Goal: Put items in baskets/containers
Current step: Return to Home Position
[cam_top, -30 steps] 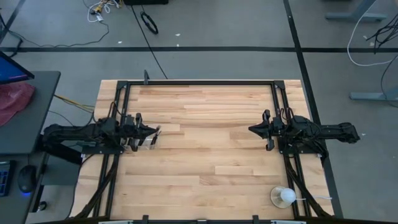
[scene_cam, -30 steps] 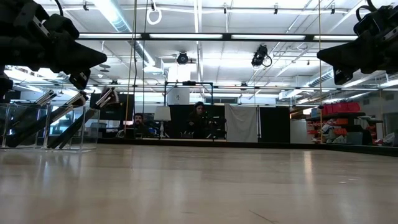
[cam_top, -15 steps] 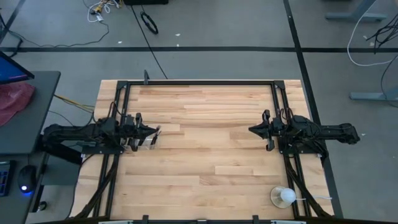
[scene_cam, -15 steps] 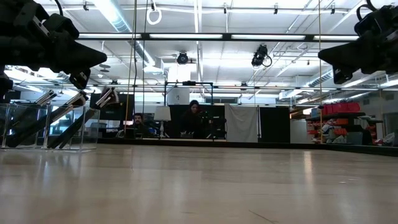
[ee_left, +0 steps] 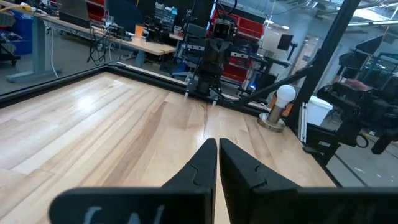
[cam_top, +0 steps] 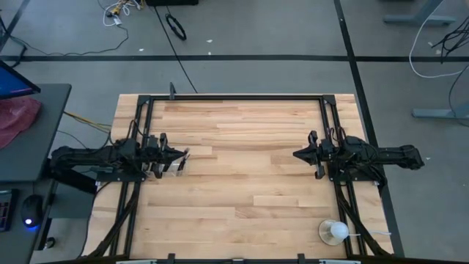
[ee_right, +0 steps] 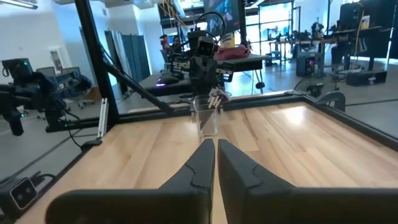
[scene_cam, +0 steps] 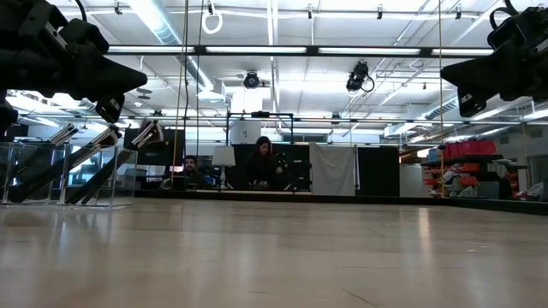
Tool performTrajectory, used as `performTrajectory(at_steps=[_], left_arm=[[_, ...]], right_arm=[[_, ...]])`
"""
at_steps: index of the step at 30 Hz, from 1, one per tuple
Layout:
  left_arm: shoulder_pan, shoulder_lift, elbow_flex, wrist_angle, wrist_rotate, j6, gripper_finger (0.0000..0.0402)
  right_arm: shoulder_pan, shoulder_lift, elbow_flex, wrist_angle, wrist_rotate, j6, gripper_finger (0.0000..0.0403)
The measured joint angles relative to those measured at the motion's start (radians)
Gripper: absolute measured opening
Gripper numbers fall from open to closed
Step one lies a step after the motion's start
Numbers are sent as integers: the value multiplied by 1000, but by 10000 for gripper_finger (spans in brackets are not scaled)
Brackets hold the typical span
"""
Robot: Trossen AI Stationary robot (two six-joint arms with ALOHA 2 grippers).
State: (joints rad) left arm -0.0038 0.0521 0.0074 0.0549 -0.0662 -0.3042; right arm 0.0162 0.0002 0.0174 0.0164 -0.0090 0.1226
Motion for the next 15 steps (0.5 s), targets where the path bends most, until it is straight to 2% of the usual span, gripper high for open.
performTrajectory(at_steps=[15], left_arm=[[0,0,0,0,0,0,23]], right_arm=[[0,6,0,-2,0,0,25]])
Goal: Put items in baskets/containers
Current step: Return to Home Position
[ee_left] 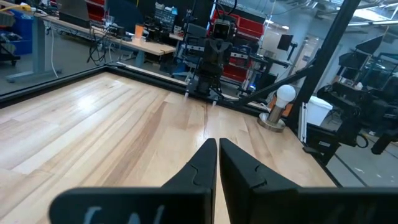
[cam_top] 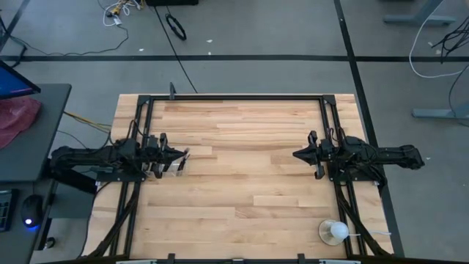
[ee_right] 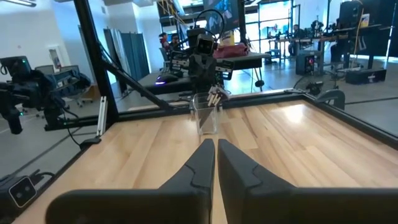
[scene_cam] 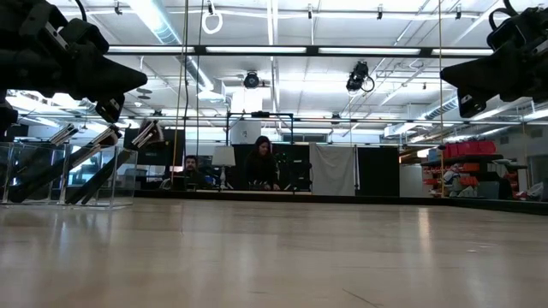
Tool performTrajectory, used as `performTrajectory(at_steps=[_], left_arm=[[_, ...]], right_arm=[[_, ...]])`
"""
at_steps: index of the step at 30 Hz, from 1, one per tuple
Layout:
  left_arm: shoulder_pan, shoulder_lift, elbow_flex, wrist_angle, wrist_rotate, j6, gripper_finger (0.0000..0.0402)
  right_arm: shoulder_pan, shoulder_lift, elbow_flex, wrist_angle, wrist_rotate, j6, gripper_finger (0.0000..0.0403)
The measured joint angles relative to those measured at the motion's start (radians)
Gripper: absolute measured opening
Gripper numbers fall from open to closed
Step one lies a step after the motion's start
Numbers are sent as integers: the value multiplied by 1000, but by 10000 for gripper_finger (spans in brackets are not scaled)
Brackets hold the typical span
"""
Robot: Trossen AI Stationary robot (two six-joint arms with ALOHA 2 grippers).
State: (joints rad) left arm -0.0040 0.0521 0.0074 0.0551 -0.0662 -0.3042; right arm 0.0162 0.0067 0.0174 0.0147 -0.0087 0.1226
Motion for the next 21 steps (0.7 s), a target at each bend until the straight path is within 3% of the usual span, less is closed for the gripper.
performTrajectory(at_steps=[15,21], left_arm=[[0,0,0,-2,0,4,23],[0,0,0,-21,3,114,23]], right_arm=[[0,0,0,0,0,0,25],[0,0,0,0,0,0,25]])
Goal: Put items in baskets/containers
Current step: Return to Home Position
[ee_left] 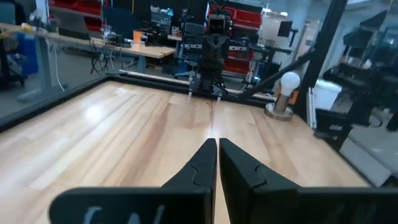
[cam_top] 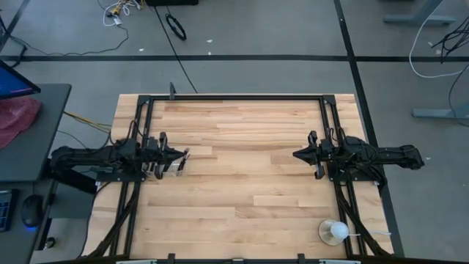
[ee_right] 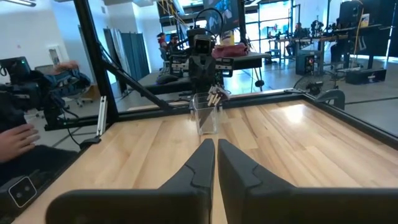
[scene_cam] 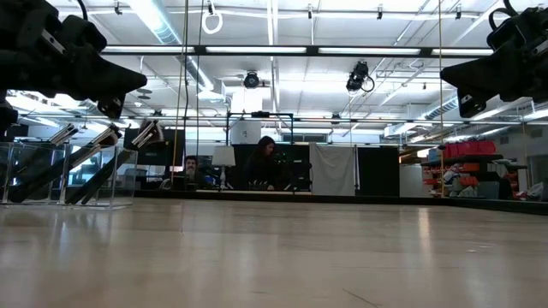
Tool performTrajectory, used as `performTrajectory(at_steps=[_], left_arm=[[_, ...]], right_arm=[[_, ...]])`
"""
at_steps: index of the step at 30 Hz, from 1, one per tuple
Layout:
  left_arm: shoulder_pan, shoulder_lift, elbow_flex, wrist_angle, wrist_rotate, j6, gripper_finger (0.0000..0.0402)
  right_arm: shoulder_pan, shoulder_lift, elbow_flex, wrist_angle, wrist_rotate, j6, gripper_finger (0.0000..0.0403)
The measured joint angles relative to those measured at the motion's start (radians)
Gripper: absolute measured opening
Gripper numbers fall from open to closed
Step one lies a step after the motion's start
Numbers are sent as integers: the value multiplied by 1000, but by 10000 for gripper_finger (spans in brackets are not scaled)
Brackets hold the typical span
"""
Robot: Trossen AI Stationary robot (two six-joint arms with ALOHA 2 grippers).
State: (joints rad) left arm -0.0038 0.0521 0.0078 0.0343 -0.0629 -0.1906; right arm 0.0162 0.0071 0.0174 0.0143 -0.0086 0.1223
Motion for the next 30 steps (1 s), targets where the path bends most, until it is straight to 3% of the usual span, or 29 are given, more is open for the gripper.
performTrajectory(at_steps=[8,12,22,30], left_arm=[[-7,-30,0,-18,50,201,23],[-23,-50,0,-20,50,228,23],[-25,-44,-1,33,64,13,23],[-25,-44,-1,42,62,-15,23]], right_arm=[[0,0,0,0,0,0,25],[0,0,0,0,0,0,25],[0,0,0,0,0,0,25],[0,0,0,0,0,0,25]])
